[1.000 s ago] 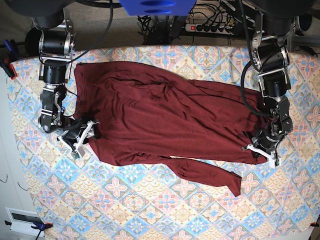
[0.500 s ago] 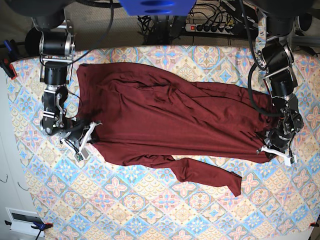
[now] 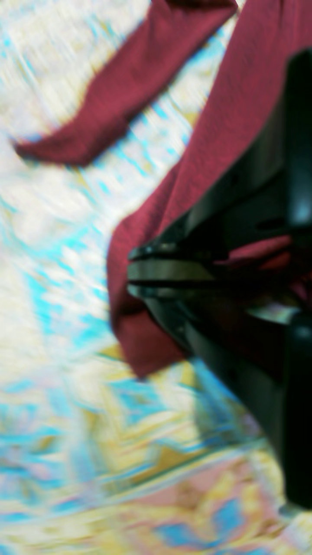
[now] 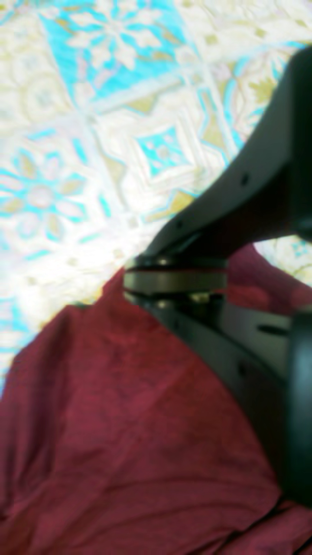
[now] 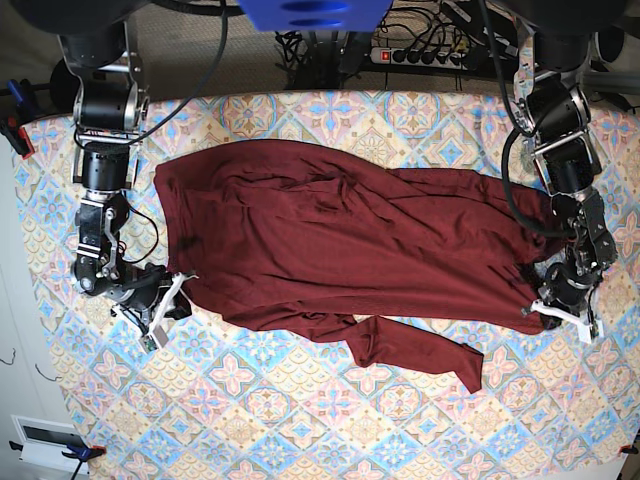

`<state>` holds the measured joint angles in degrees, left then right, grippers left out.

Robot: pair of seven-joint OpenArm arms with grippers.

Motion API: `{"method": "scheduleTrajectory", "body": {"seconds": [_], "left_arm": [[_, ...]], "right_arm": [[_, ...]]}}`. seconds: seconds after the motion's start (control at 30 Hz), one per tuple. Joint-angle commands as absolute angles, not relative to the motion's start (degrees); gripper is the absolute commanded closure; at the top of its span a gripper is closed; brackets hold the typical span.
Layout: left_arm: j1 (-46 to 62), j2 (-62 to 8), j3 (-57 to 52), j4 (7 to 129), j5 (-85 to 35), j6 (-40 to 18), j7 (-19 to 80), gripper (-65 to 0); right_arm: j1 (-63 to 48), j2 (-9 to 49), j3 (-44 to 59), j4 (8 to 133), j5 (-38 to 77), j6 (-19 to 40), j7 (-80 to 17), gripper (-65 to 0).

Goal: Layout the t-shirt on the table in an organized manner, then fold the t-shirt properly
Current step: 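Grasp the shirt hem corners with both grippers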

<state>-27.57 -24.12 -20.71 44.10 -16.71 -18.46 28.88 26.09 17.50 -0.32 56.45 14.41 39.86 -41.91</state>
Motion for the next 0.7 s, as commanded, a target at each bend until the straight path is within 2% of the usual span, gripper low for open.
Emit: {"method": "scheduleTrajectory", "body": {"seconds": [0.0,0.07,0.17,0.27,0.67], "left_arm": [[-28.44,-25.19,-20.7,45.23,-17.45,-18.59,27.3,0.0],[-28.53,-25.19,-20.62,45.23,-17.45,-18.59,27.3,0.0],[-28.7,-25.01,-20.62,45.23,-17.45,-18.59,27.3,0.0],[-28.7,-25.01,-20.62,45.23,-17.45,-18.59,27.3,0.0],[-28.62,-25.01,-20.62,45.14,-17.45,-18.59,27.3,0.0]], "right_arm": [[27.82,18.42,0.04,57.27,15.25,40.0,-40.84,-2.0],[27.82,18.42,0.13,57.1,15.25,40.0,-40.31,-6.7],[27.82,18.42,0.13,57.01,15.16,40.0,-40.13,-20.8],[27.82,18.42,-0.22,56.92,15.16,40.0,-40.04,-29.3],[30.02,18.59,-0.48,44.35,15.08,40.0,-33.89,-29.9]]}}
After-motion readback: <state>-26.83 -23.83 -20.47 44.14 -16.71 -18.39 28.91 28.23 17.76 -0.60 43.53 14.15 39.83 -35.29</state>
